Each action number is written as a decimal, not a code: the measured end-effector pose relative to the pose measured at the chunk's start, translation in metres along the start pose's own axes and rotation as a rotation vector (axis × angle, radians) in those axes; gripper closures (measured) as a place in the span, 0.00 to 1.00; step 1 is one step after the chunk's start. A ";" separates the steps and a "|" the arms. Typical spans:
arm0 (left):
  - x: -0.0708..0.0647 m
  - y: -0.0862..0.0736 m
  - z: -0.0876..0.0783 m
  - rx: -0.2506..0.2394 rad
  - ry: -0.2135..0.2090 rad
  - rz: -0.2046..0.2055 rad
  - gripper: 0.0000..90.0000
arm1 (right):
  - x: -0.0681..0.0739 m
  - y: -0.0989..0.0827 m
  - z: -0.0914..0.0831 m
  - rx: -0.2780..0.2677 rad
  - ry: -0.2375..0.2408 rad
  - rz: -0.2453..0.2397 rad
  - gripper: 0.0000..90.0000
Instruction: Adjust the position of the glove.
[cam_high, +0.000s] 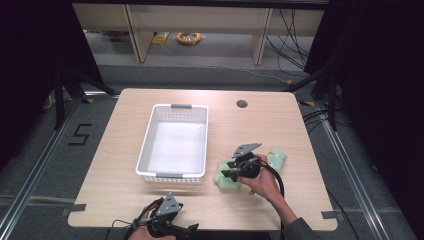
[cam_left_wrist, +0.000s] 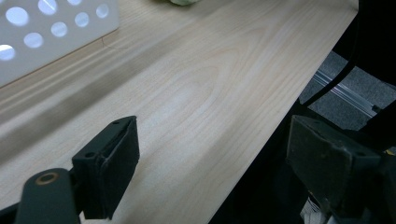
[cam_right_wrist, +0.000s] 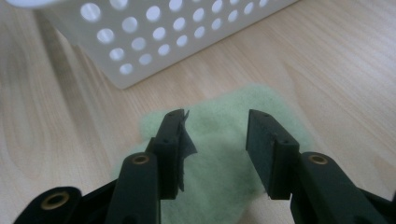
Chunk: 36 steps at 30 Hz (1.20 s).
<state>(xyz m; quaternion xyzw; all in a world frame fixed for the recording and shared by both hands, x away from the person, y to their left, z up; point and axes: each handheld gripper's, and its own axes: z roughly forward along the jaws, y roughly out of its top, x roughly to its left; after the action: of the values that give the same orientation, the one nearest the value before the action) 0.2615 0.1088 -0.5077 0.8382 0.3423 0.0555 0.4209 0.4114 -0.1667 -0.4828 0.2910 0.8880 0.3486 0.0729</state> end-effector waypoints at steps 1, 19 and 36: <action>0.000 0.000 -0.001 0.007 0.000 0.010 0.18 | 0.000 0.000 0.002 0.006 -0.002 -0.003 0.66; 0.000 -0.001 0.001 0.020 0.017 0.002 0.18 | -0.002 -0.008 0.012 0.045 -0.013 0.060 0.88; 0.001 0.001 -0.002 0.010 0.011 0.024 0.18 | 0.011 -0.010 -0.027 -0.101 0.035 0.111 0.96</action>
<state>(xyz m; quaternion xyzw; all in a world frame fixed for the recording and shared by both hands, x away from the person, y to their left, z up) 0.2623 0.1104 -0.5065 0.8441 0.3346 0.0633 0.4142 0.3892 -0.1814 -0.4685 0.3297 0.8529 0.4015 0.0523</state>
